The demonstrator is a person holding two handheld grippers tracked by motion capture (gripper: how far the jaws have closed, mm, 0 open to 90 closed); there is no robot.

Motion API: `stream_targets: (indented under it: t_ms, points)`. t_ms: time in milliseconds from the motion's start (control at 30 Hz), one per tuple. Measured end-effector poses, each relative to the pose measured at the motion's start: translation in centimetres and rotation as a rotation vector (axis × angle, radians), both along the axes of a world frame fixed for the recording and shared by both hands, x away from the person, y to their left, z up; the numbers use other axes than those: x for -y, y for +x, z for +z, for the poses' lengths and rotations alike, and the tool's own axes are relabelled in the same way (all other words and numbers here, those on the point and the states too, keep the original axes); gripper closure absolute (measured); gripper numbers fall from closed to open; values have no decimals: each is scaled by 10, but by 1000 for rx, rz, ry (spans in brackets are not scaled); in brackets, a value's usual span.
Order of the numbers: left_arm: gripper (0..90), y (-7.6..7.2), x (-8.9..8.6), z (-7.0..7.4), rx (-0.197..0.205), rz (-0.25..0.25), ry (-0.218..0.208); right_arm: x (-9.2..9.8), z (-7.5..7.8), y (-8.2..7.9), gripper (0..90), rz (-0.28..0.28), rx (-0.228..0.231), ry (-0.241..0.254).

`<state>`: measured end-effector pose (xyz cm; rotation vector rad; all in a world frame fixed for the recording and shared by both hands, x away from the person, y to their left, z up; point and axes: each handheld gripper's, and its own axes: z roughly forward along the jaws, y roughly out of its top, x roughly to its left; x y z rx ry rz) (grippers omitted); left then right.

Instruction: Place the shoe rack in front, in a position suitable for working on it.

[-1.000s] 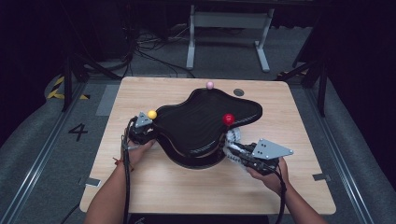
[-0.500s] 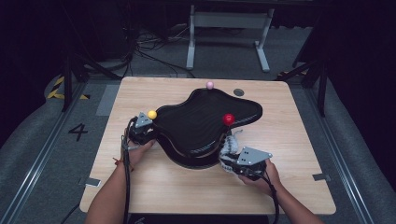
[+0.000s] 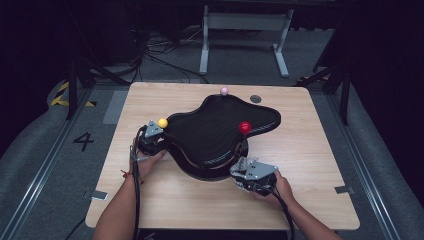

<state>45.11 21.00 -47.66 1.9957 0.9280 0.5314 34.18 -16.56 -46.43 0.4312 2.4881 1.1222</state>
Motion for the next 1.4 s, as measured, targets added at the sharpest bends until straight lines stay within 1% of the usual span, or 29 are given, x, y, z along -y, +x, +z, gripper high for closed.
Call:
stream_targets:
  t_ms: [67, 167, 233, 300, 433, 500, 633, 700, 767, 833, 867, 967, 1067, 1100, 1200, 1267, 1400]
  points:
    - [739, 0, 0, 0, 2, -1, 1, 1, 2, 0, 798, -9, -4, 19]
    - [739, 0, 0, 0, 3, -1, 1, 2, 9, -2, 797, -11, 20, 37]
    - [739, 0, 0, 0, 5, 0, -1, 3, 15, -4, 798, -14, 33, 64]
    - [739, 0, 0, 0, 5, -1, 0, 5, 24, -6, 798, -26, 51, 101]
    - [738, 0, 0, 0, 9, -5, 14, 9, 41, -8, 798, -36, 98, 156]
    - [738, -1, 0, 0, 5, -6, 11, 11, 50, -10, 798, -41, 116, 191]
    - [738, 0, 1, 0, 7, -7, 8, 15, 67, -12, 798, -52, 170, 238]
    - [738, -1, 1, 0, 5, -5, 7, 16, 72, -14, 799, -62, 210, 259]
    - [738, -1, 1, 0, 5, -6, 7, 16, 76, -14, 798, -68, 225, 282]
    - [738, -1, 1, 0, 5, -6, 7, 15, 79, -14, 798, -66, 239, 288]
    - [738, -1, 1, 0, 5, -6, 7, 15, 81, -15, 798, -65, 239, 295]
    - [739, 0, 1, 0, 4, -6, 7, 14, 82, -14, 799, -65, 242, 292]
    - [738, 0, 1, 0, 6, -7, 5, 13, 81, -13, 799, -58, 231, 281]
    - [739, 0, 1, 0, 5, -7, 5, 11, 77, -13, 800, -51, 228, 255]
    - [738, 0, 1, 0, 4, -9, 8, 8, 68, -11, 800, -42, 211, 219]
    - [739, -1, 1, 0, 0, -7, 1, 6, 60, -9, 800, -42, 195, 187]
    - [738, -1, 1, 0, -1, -13, 1, 3, 45, -4, 800, -45, 164, 146]
